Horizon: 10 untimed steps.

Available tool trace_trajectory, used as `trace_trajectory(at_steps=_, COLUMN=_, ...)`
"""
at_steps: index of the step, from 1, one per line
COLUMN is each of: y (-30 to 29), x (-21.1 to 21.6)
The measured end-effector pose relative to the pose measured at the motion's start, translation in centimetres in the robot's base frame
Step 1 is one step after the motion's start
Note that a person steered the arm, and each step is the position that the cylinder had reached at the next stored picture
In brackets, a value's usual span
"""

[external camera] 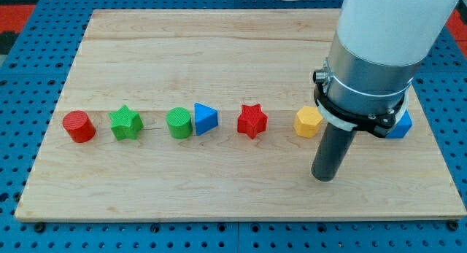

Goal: Move the blue cube towards the center

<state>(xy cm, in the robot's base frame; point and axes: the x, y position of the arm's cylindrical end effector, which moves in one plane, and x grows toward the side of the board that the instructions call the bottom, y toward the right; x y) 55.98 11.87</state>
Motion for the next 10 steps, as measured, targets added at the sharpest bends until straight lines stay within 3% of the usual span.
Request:
trace_trajectory(at_steps=4, y=2.6, x=0.1)
trace_trajectory(at_steps=6, y=4.1, x=-3.8)
trace_trajectory(at_steps=7, y=5.3, x=-0.4)
trace_trajectory(at_steps=8, y=6.3, x=-2.4)
trace_trajectory(at_steps=9, y=12.0, x=-2.5)
trace_trajectory(at_steps=10, y=12.8, x=-3.7)
